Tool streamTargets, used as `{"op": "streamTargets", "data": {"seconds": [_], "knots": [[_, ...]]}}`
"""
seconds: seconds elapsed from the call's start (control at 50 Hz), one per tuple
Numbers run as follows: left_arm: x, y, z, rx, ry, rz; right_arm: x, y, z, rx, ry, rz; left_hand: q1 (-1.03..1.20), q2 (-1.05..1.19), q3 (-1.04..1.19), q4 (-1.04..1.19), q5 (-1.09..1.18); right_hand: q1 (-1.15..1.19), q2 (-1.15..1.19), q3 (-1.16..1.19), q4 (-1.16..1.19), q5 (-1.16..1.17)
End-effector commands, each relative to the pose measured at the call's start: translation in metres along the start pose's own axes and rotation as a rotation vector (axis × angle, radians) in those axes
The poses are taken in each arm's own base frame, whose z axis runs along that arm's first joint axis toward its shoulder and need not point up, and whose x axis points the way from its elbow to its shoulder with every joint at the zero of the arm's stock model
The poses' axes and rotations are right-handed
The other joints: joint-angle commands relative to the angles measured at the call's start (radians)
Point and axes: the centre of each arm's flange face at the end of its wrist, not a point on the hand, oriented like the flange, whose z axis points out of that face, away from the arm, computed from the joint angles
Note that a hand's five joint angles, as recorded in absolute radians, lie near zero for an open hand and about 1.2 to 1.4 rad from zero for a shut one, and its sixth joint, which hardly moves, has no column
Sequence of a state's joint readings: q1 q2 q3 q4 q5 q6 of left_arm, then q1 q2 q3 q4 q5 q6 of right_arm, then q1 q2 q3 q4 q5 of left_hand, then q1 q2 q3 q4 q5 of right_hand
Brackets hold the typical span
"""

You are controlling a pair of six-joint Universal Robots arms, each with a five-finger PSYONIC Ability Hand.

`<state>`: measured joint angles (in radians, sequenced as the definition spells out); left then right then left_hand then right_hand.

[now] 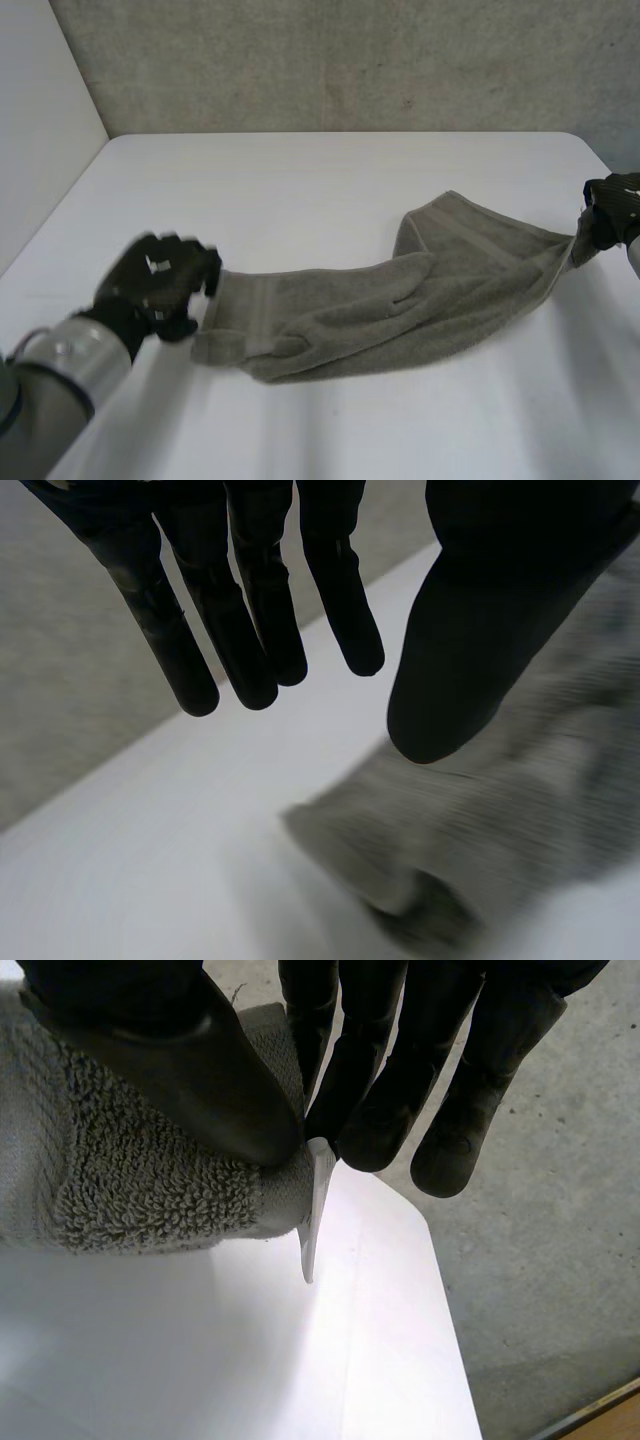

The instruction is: Fold the towel.

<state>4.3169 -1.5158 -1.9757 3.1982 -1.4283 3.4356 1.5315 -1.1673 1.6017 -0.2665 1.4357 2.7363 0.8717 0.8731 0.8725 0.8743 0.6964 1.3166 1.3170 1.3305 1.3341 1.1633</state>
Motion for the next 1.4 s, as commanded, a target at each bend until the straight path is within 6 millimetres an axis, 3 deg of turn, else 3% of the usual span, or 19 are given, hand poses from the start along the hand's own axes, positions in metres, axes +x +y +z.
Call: {"op": "streamTargets", "data": {"seconds": [0.02, 0.12, 0.24, 0.28, 0.42, 0.6, 0.86, 0.94, 1.0, 1.04, 1.2, 1.32, 1.4], "knots": [[0.023, 0.03, -0.019, -0.105, 0.154, -0.028, -0.002, 0.002, -0.001, -0.007, -0.004, 0.001, 0.149, 0.148, 0.148, 0.147, 0.15, 0.08, 0.079, 0.066, 0.062, 0.058], [0.032, 0.053, -0.012, -0.214, 0.209, -0.05, -0.003, 0.003, -0.002, -0.013, -0.006, 0.0, 0.135, 0.133, 0.134, 0.132, 0.135, 0.08, 0.079, 0.066, 0.062, 0.058], [0.032, 0.064, 0.006, -0.273, 0.22, -0.06, -0.004, 0.005, -0.003, -0.018, -0.01, 0.001, 0.09, 0.089, 0.09, 0.088, 0.091, 0.08, 0.079, 0.066, 0.062, 0.058], [0.032, 0.07, 0.02, -0.294, 0.227, -0.064, -0.005, 0.006, -0.004, -0.021, -0.015, 0.001, -0.088, -0.089, -0.088, -0.09, -0.087, 0.08, 0.079, 0.066, 0.062, 0.058], [0.023, 0.065, 0.062, -0.25, 0.18, -0.049, -0.007, 0.006, -0.006, -0.024, -0.021, -0.001, -0.475, -0.477, -0.476, -0.478, -0.475, 0.08, 0.079, 0.066, 0.062, 0.058], [0.007, 0.045, 0.123, -0.123, 0.046, -0.007, -0.013, 0.006, -0.01, -0.025, -0.041, -0.005, -0.482, -0.483, -0.483, -0.485, -0.481, 0.08, 0.079, 0.066, 0.062, 0.058], [0.006, 0.058, 0.158, -0.126, 0.025, -0.001, -0.018, 0.007, -0.011, -0.026, -0.055, -0.007, -0.47, -0.472, -0.471, -0.473, -0.47, 0.08, 0.079, 0.066, 0.062, 0.058], [0.007, 0.059, 0.159, -0.125, 0.029, -0.002, -0.019, 0.007, -0.011, -0.025, -0.056, -0.008, -0.447, -0.448, -0.448, -0.449, -0.446, 0.08, 0.079, 0.066, 0.062, 0.058], [0.006, 0.058, 0.161, -0.113, 0.026, 0.003, -0.019, 0.007, -0.011, -0.027, -0.057, -0.007, -0.297, -0.299, -0.298, -0.3, -0.296, 0.08, 0.079, 0.066, 0.062, 0.058], [0.005, 0.054, 0.165, -0.077, 0.015, 0.005, -0.02, 0.008, -0.011, -0.028, -0.059, -0.007, 0.039, 0.037, 0.038, 0.036, 0.039, 0.08, 0.079, 0.066, 0.062, 0.058], [-0.001, 0.039, 0.174, 0.046, -0.026, 0.015, -0.02, 0.007, -0.013, -0.027, -0.06, -0.008, 0.475, 0.473, 0.474, 0.472, 0.475, 0.08, 0.079, 0.066, 0.062, 0.058], [-0.004, 0.027, 0.172, 0.086, -0.034, 0.014, -0.022, 0.005, -0.014, -0.021, -0.066, -0.01, 0.525, 0.523, 0.524, 0.522, 0.525, 0.08, 0.079, 0.066, 0.062, 0.058], [-0.008, 0.005, 0.162, 0.134, -0.036, 0.024, -0.021, 0.001, -0.016, -0.014, -0.063, -0.02, 0.525, 0.523, 0.524, 0.522, 0.525, 0.08, 0.079, 0.066, 0.062, 0.058]]}}
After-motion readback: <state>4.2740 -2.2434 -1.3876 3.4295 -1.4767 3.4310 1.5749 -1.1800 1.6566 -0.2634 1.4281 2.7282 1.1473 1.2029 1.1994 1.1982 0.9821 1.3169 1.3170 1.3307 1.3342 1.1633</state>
